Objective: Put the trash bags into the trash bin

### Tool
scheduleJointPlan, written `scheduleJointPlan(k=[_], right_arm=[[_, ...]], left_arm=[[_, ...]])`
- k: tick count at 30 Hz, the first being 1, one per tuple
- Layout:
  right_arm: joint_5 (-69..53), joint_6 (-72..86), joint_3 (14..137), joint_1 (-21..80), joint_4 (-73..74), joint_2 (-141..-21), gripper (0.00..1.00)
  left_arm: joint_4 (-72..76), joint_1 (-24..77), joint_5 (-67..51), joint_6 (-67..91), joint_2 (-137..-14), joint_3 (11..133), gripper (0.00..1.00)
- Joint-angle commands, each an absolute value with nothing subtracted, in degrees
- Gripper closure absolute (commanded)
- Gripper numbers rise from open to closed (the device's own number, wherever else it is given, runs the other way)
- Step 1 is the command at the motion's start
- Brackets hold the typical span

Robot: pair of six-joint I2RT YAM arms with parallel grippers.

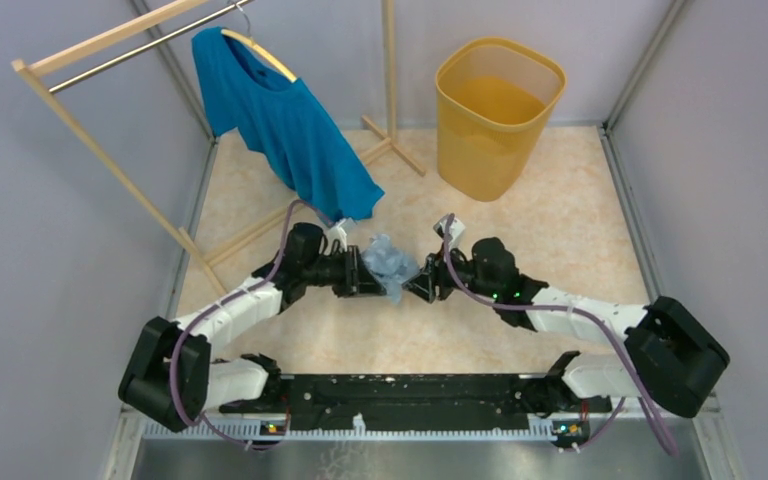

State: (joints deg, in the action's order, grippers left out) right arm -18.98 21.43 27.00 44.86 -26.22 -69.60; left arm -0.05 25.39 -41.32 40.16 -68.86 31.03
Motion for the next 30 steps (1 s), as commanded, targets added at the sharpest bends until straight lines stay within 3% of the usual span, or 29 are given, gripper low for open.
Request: scheduleJointPlan(k=[1, 3, 5, 7, 10, 14, 18, 26, 28, 30], right_arm=[[-17.59, 25.61, 32.53, 45.62, -23.97, -71.09, 0.72], [-8.38, 31.35, 33.18, 44.94, -17.01, -68.32, 0.98], [-8.06, 41.6, 32.66, 41.87, -10.58, -65.71, 1.0], [-21.04, 52.72, 29.17, 35.67, -16.53, -64.61, 1.0], [-34.12, 73.17, 19.14, 28.25, -36.53, -64.59, 1.0], [-35.89, 84.5, 12.6, 26.56, -52.32, -65.4, 1.0], [-34.78, 85.14, 13.65, 26.99, -51.61, -64.07, 1.0], [-34.59, 82.35, 15.75, 27.65, -43.47, -58.53, 1.0], [-34.77, 81.9, 15.54, 27.67, -42.37, -57.25, 1.0], [-34.77, 81.14, 15.53, 27.67, -41.28, -55.92, 1.0]], left_arm=[[-2.89, 26.36, -41.26, 36.34, -69.48, 35.5, 0.6], [-7.72, 26.36, -35.78, 33.9, -67.61, 36.93, 0.27], [-10.22, 26.33, -30.69, 32.39, -63.88, 37.22, 0.1], [-10.17, 26.32, -27.09, 32.17, -59.74, 36.02, 0.02], [-4.11, 26.34, -26.03, 33.41, -55.58, 32.45, 0.02], [7.17, 26.58, -36.1, 39.03, -56.57, 28.65, 0.02], [13.13, 30.26, -40.09, 41.18, -62.99, 29.7, 0.02], [11.02, 38.24, -32.36, 39.91, -73.25, 34.14, 0.03], [13.88, 38.84, -32.94, 40.89, -74.49, 33.93, 0.07], [13.26, 39.03, -31.84, 41.17, -75.42, 34.6, 0.22]])
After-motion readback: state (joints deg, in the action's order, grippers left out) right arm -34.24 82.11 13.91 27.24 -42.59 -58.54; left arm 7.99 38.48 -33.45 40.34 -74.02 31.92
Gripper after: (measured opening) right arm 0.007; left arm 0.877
